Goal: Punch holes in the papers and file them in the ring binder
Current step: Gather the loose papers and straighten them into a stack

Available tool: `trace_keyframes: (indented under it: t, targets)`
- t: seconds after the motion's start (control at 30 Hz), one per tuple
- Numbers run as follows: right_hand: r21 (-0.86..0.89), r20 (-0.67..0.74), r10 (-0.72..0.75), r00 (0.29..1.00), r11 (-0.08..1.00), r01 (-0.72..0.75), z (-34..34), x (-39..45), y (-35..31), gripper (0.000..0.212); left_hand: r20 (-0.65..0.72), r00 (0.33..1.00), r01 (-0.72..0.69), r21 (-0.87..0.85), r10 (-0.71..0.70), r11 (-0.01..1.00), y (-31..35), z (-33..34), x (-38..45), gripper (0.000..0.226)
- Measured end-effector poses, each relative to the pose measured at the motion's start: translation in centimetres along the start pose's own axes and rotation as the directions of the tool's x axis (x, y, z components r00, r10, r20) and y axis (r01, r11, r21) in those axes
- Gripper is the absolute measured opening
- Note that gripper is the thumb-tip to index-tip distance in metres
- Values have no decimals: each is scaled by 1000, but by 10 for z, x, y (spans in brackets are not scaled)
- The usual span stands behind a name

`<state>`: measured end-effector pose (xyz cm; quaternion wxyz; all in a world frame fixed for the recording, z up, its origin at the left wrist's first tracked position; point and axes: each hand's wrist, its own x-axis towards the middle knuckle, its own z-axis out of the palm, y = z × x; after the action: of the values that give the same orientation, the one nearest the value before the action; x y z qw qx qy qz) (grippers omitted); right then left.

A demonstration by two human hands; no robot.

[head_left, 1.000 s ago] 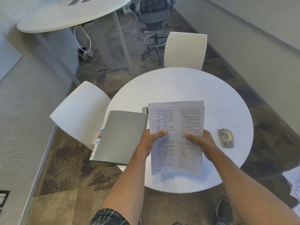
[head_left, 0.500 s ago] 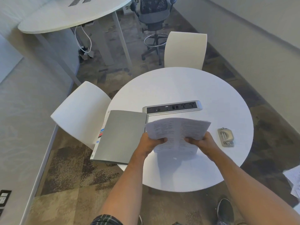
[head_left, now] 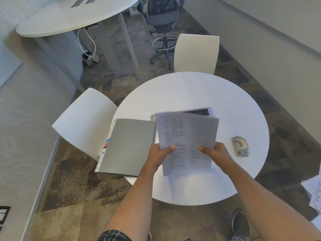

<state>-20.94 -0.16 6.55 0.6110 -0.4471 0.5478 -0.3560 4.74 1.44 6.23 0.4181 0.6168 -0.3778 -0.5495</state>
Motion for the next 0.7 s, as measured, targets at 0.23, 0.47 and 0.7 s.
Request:
trace_keyframes:
  t: [0.23, 0.47, 0.7]
  targets:
    - [139, 8, 35, 999, 990, -35, 7, -7, 5, 27, 39, 986, 167, -156, -163, 974, -4, 6, -3, 33]
    - [142, -43, 92, 995, 986, -86, 5, -5, 15, 25, 30, 976, 218, -179, -216, 959, -19, 8, -5, 35]
    - [-183, -126, 117, 985, 973, -139, 10, 2, 28, 30, -31, 978, 204, -32, -205, 978, -34, 12, 0, 23]
